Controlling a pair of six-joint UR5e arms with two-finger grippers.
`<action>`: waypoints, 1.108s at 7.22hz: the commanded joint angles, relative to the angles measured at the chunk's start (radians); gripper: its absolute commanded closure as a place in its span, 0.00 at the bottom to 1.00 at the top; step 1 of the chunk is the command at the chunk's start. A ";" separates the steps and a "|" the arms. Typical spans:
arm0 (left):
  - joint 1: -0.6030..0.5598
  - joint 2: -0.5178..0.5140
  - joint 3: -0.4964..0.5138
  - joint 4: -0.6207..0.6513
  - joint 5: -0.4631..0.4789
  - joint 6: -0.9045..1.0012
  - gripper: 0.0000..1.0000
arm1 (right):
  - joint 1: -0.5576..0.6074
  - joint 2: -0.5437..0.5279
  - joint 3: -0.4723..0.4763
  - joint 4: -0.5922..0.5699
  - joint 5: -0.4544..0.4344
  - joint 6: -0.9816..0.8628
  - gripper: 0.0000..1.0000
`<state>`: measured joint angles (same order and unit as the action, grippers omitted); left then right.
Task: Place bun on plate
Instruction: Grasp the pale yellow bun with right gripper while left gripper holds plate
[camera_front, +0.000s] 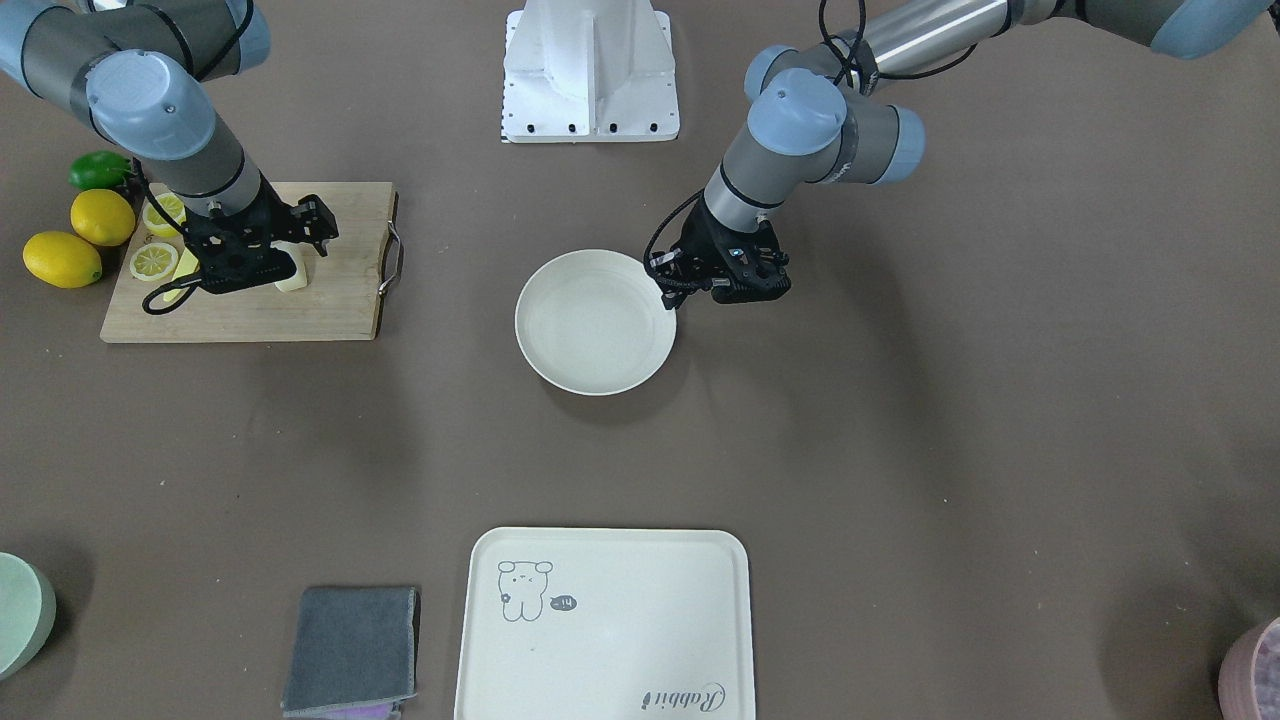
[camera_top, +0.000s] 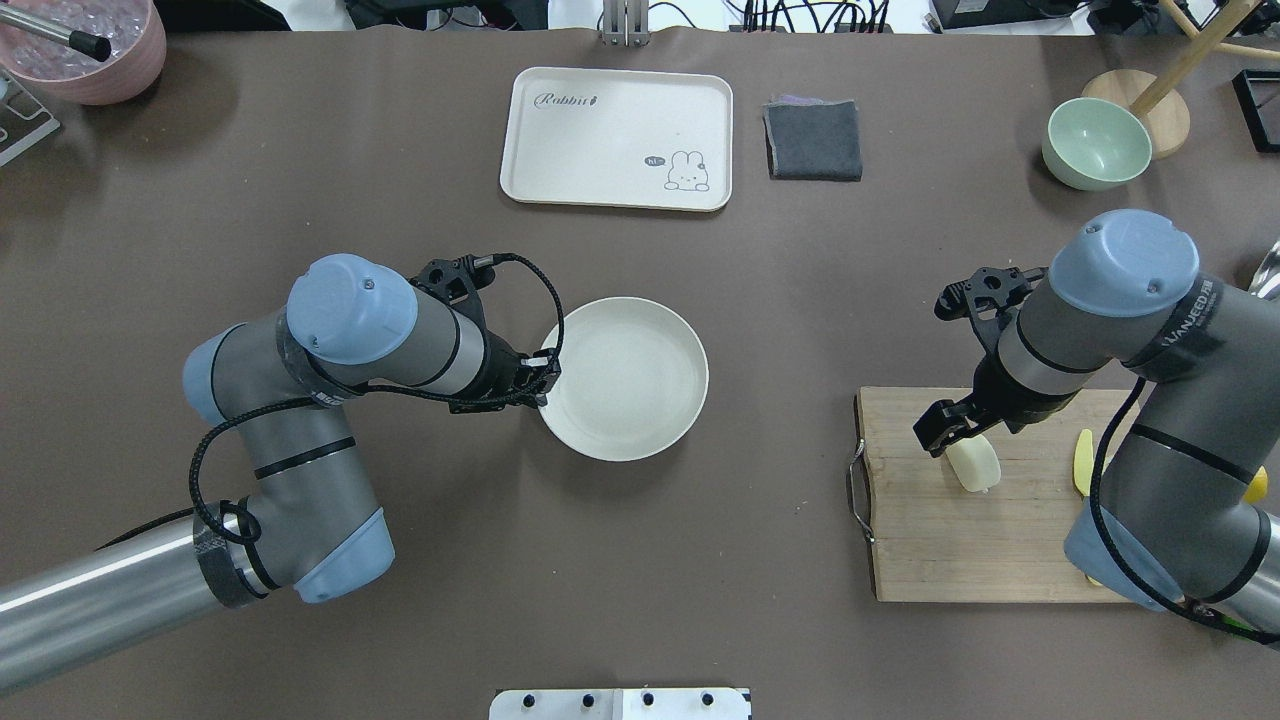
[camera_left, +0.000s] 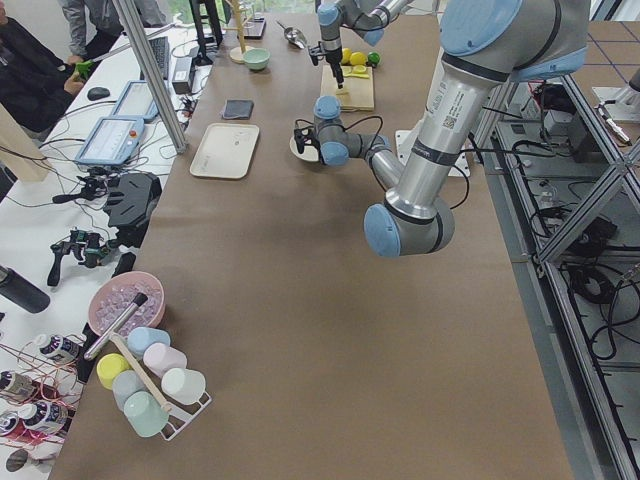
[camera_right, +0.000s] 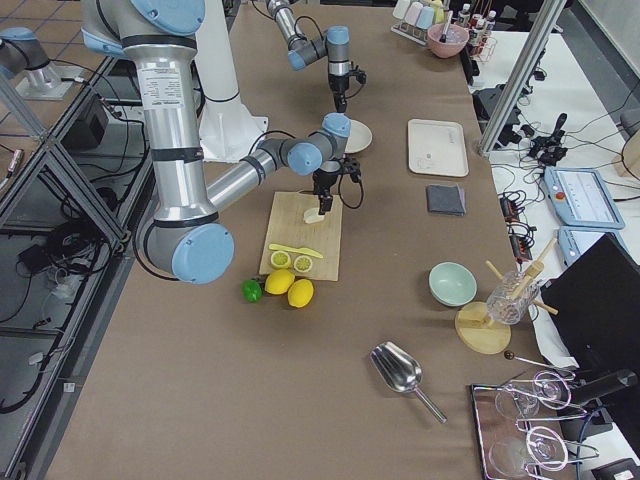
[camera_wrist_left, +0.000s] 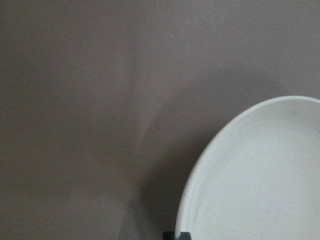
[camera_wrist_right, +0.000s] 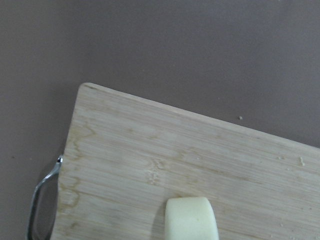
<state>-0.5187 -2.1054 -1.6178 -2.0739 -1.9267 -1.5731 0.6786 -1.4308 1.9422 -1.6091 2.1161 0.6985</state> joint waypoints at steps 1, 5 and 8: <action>0.008 0.002 0.001 0.000 0.011 -0.001 1.00 | -0.008 0.000 -0.026 0.000 0.001 -0.005 0.17; 0.008 0.001 -0.001 0.000 0.014 -0.001 1.00 | -0.017 -0.017 -0.028 0.000 0.002 -0.020 0.53; 0.006 0.002 -0.022 0.000 0.032 0.004 0.02 | -0.017 -0.007 -0.017 0.000 0.008 -0.019 0.84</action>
<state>-0.5110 -2.1045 -1.6279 -2.0739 -1.8969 -1.5711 0.6611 -1.4441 1.9195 -1.6102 2.1211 0.6790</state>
